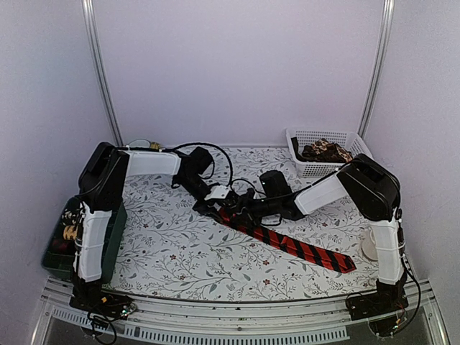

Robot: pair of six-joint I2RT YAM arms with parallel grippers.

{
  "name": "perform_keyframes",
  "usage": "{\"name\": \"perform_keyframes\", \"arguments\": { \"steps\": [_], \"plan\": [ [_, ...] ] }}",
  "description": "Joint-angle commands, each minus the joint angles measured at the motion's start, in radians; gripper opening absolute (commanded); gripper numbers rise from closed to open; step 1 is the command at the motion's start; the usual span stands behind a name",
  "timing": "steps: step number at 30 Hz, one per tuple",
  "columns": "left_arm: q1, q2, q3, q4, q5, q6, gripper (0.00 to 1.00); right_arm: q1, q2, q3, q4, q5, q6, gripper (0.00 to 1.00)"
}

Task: Roll the ties
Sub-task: Roll the tie at the center of the board.

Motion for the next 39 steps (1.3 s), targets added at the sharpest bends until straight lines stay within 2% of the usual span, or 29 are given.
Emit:
{"name": "perform_keyframes", "arguments": {
  "steps": [1, 4, 8, 12, 16, 22, 27, 32, 39],
  "plan": [
    [-0.027, 0.019, 0.019, -0.026, -0.024, -0.017, 0.46, -0.004, 0.084, 0.006, 0.021, 0.001, 0.006, 0.43],
    [-0.029, 0.029, 0.024, -0.021, -0.029, -0.03, 0.45, -0.004, 0.087, 0.004, 0.02, 0.001, 0.004, 0.37],
    [-0.03, 0.037, 0.027, 0.003, -0.056, -0.065, 0.48, -0.003, 0.088, 0.009, 0.001, 0.009, -0.01, 0.3],
    [-0.03, 0.032, 0.018, 0.006, -0.061, -0.069, 0.57, -0.003, 0.106, 0.041, -0.064, 0.018, -0.049, 0.27],
    [-0.03, 0.026, 0.007, 0.013, -0.069, -0.078, 0.71, -0.004, 0.137, 0.066, -0.094, 0.01, -0.066, 0.25],
    [-0.022, 0.033, 0.042, -0.018, -0.063, -0.114, 0.79, -0.004, 0.15, 0.104, -0.168, 0.034, -0.115, 0.24],
    [0.007, 0.02, 0.103, -0.104, 0.006, -0.201, 0.9, -0.007, 0.163, 0.119, -0.204, 0.035, -0.144, 0.24],
    [0.021, -0.108, -0.023, -0.032, 0.011, -0.315, 0.96, -0.014, 0.164, 0.104, -0.195, 0.03, -0.147, 0.24],
    [0.066, -0.185, -0.089, -0.017, 0.071, -0.571, 0.95, -0.021, 0.164, 0.093, -0.173, 0.011, -0.154, 0.23]
  ]
}}
